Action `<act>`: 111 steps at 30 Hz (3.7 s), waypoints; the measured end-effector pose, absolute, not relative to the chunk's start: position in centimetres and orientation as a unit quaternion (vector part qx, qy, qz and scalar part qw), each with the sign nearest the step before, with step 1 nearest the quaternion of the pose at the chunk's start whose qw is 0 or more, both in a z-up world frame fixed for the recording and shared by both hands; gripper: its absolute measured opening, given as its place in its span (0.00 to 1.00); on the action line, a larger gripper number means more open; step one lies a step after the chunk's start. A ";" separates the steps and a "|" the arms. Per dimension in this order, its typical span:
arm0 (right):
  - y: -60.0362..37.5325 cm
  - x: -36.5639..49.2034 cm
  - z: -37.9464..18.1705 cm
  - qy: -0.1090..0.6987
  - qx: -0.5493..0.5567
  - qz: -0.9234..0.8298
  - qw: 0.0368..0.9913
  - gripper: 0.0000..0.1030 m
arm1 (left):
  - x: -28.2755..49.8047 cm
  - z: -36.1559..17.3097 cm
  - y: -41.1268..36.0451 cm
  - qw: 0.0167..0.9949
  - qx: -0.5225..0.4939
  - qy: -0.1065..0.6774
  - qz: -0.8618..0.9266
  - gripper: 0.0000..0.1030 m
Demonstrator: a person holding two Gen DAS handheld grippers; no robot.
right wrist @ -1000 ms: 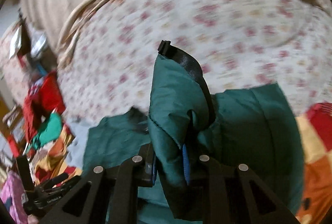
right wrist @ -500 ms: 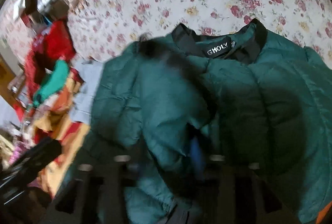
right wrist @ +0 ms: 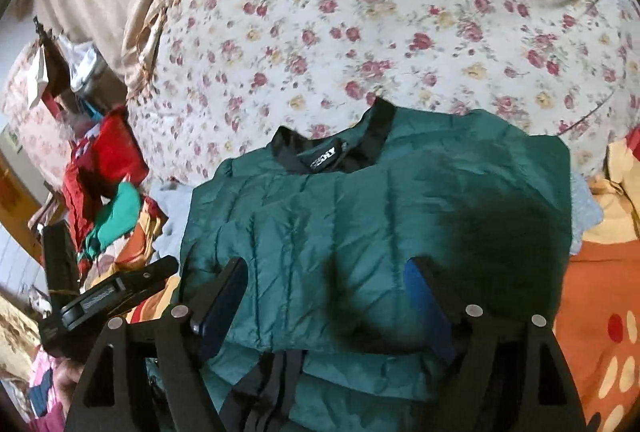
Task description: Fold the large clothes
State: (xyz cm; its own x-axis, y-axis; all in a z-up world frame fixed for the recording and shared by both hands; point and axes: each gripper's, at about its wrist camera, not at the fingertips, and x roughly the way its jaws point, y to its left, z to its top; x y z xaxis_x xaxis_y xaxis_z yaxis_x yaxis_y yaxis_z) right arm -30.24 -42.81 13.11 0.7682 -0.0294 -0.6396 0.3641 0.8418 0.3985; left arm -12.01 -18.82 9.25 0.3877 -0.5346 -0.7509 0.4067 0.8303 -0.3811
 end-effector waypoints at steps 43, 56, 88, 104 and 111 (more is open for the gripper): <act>-44.1 -30.4 12.1 0.362 0.184 -0.202 0.891 0.76 | -9.3 9.7 -21.8 0.888 0.107 0.396 -0.205 0.11; -47.2 -28.9 11.6 0.361 0.164 -0.247 0.884 0.76 | -5.7 9.4 -21.2 0.888 0.072 0.414 -0.188 0.10; -53.0 -24.2 8.1 0.389 0.176 -0.251 0.869 0.69 | -5.8 5.6 -20.7 0.865 0.058 0.446 -0.221 0.64; -46.6 -26.7 7.7 0.397 0.127 -0.209 0.884 0.70 | -6.1 5.2 -21.3 0.871 0.073 0.435 -0.217 0.72; -46.1 -26.7 8.2 0.397 0.126 -0.221 0.882 0.71 | -7.0 5.9 -19.9 0.866 0.070 0.447 -0.212 0.75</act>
